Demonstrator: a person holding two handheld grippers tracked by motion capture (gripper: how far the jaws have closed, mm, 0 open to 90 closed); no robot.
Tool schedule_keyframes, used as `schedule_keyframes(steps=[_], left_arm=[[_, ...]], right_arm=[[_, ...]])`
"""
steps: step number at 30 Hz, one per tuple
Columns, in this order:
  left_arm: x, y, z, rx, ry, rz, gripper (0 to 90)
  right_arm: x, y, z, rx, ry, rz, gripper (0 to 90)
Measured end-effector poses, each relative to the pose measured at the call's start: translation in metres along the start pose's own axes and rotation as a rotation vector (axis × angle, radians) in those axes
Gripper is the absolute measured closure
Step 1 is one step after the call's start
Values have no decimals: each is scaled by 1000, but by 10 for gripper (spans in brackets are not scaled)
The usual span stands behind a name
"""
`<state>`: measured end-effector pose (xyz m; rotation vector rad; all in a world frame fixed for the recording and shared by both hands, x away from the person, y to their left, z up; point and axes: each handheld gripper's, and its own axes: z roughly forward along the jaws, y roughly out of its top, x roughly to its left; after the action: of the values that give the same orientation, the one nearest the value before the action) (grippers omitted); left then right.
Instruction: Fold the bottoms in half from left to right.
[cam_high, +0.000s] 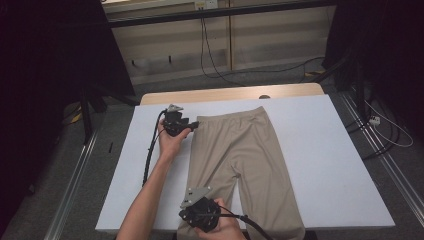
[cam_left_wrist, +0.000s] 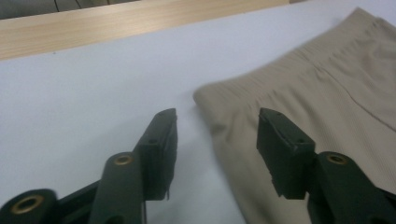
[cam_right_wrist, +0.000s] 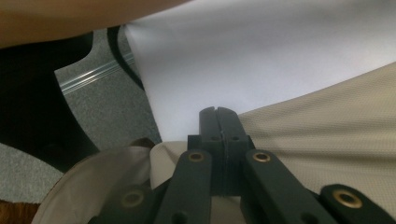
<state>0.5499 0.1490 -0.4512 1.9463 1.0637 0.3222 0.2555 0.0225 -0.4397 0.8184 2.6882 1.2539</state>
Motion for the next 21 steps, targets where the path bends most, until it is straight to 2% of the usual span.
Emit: schedule_keyframes(steps=[2, 6, 9, 11, 14, 17, 18, 21], left_arm=[[4, 3, 7, 21, -23, -23, 573], [7, 3, 19, 70, -23, -30, 678], [7, 4, 23, 71, -33, -45, 678], [5, 4, 24, 76, -20, -41, 701], [8, 4, 26, 73, -38, -89, 742], [9, 4, 27, 75, -44, -103, 784], [9, 3, 27, 63, -45, -121, 798], [11, 4, 26, 68, -65, -146, 860]], right_arm=[[-1, 0, -2, -4, 7, 2, 900], [-3, 1, -2, -7, 10, -2, 900], [-3, 1, -1, -3, 11, -6, 900], [-3, 0, -1, -4, 11, -10, 900], [-3, 1, -1, 3, 14, -11, 900], [-3, 3, -3, 0, 14, -20, 900], [-3, 3, -4, -4, 13, -21, 900], [-3, 6, -6, -14, 15, -24, 900]])
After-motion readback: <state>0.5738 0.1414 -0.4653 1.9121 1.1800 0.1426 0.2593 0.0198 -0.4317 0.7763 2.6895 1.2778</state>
